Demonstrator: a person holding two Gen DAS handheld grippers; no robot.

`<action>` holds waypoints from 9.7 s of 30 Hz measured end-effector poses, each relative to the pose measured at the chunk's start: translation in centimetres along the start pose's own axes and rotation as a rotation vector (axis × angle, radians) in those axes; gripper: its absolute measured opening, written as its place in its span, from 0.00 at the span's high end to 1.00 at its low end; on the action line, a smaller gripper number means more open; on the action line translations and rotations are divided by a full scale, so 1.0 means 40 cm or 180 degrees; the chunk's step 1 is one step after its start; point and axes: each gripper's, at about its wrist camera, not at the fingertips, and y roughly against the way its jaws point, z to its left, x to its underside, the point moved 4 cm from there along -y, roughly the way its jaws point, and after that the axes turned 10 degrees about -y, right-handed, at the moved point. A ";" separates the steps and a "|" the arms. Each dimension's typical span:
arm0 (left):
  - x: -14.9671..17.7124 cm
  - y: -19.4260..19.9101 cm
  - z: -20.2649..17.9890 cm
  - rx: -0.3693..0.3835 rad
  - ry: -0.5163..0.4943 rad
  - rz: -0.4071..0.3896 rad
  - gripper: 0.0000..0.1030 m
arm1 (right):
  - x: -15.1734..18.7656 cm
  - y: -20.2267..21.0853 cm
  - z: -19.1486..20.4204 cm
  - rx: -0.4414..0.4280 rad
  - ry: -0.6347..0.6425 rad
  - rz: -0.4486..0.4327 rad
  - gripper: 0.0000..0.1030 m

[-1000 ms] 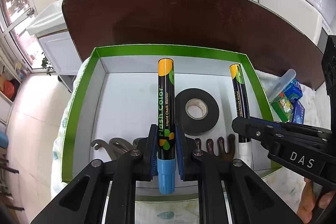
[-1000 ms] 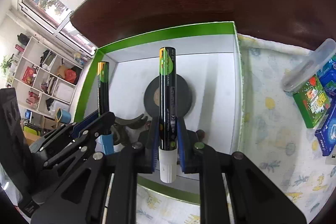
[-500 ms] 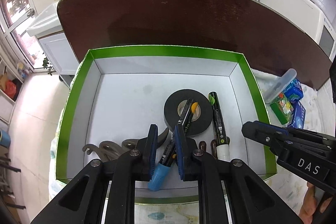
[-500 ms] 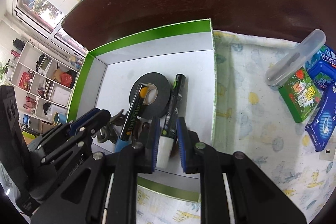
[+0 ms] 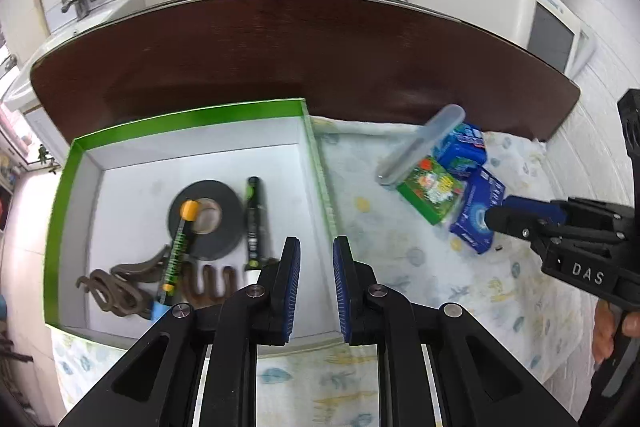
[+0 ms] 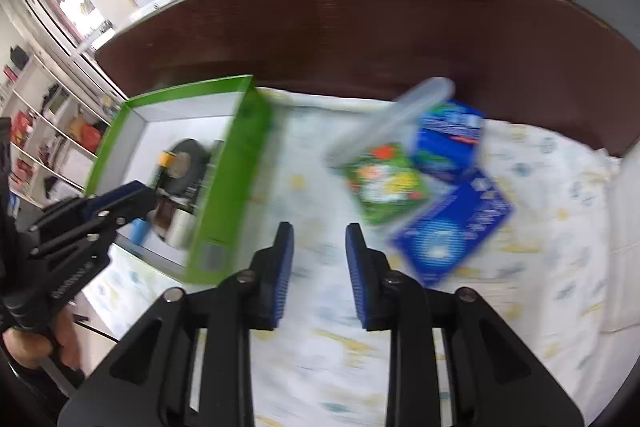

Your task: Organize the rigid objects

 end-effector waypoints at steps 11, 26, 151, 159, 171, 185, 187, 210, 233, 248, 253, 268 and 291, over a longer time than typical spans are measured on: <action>-0.016 -0.124 -0.245 0.0449 0.0094 0.0507 0.77 | -0.055 -0.061 -0.318 0.0327 0.0419 0.0270 0.68; -0.052 -0.269 -0.310 0.0631 0.0892 0.0882 0.77 | -0.125 -0.123 -0.404 -0.0275 0.0523 0.0540 0.67; 0.050 -0.073 0.545 -0.0186 0.1048 0.0053 0.56 | -0.057 -0.260 0.511 -0.0871 0.0486 0.0536 0.71; 0.008 -0.020 0.444 -0.0102 0.0814 -0.0087 0.56 | -0.058 -0.174 0.462 -0.0893 0.0451 0.0330 0.71; -0.092 0.013 0.127 0.0235 0.0190 -0.0190 0.56 | -0.072 0.006 0.186 -0.0690 0.0053 -0.0119 0.71; -0.142 -0.078 -0.186 0.0631 -0.0216 0.0121 0.56 | -0.053 0.038 -0.136 -0.0523 -0.0590 -0.0157 0.71; -0.141 -0.105 -0.203 0.0650 -0.0210 0.0183 0.56 | -0.053 0.023 -0.168 -0.0519 -0.0658 -0.0123 0.71; -0.153 -0.309 -0.168 0.0676 0.0121 0.0624 0.58 | -0.107 -0.147 -0.261 -0.0755 -0.0957 0.0290 0.72; -0.144 -0.208 -0.168 0.0699 -0.0122 0.0384 0.77 | -0.090 -0.069 -0.242 -0.0846 -0.0937 0.0270 0.85; -0.153 0.020 -0.019 0.0565 -0.0139 -0.0136 0.77 | -0.092 0.060 -0.013 -0.1001 -0.0511 -0.0030 0.85; -0.126 0.064 0.095 0.0432 -0.0006 -0.0221 0.77 | -0.092 0.053 0.110 -0.1115 -0.0292 0.0005 0.85; -0.051 0.043 0.348 0.0384 0.0372 -0.0178 0.77 | -0.087 -0.062 0.339 -0.1147 0.0042 0.0273 0.85; 0.001 0.001 0.439 0.0355 0.0656 -0.0060 0.77 | -0.040 -0.149 0.407 -0.1068 0.0175 0.0601 0.85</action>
